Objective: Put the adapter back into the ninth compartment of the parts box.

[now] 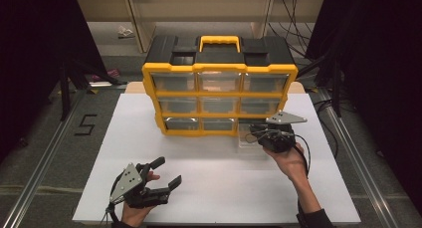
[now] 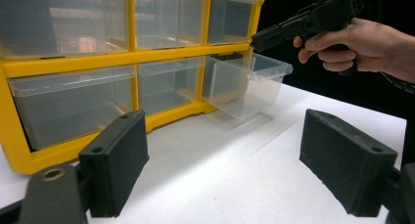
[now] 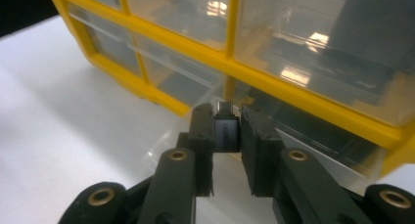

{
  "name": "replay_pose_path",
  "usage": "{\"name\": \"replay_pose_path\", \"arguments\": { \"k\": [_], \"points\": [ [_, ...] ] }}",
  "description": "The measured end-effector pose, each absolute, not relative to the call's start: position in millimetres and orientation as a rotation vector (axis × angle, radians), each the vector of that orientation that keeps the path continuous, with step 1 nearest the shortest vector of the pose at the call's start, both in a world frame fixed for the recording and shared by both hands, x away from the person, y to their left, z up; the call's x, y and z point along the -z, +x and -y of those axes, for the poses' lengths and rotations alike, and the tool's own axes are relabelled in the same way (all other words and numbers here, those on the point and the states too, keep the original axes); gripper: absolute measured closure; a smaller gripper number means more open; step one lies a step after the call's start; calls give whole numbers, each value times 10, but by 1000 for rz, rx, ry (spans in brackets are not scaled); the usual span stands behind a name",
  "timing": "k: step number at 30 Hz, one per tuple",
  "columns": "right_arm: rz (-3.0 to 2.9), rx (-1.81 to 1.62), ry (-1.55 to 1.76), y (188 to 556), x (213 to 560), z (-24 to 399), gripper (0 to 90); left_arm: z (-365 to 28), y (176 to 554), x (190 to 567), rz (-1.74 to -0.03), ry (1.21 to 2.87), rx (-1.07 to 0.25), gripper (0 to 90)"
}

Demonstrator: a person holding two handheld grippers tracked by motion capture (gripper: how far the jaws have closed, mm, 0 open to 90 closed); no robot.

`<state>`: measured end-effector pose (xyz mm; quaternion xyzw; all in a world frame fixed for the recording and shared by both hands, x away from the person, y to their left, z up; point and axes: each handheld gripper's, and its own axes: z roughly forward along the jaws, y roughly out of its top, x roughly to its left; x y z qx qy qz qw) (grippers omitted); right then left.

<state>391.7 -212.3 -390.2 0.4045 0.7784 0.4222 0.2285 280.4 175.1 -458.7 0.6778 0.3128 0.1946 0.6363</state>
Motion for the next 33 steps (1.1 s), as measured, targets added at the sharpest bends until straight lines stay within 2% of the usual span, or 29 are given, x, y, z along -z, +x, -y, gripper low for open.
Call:
{"name": "replay_pose_path", "arguments": {
  "k": [12, 21, 33],
  "points": [
    [-2142, -1104, 1154, 3957, 3962, 2192, 757, -1750, 2804, 4587, -715, 1547, -445, 176],
    [-2146, -1092, 1143, 3933, 3940, 2126, 518, -1749, 2804, 4587, -714, 1550, -443, 176],
    [-2152, -1174, 1095, 3837, 3845, 2010, 416, -1749, 2809, 4590, -712, 1550, -433, 174]
  ]
}}
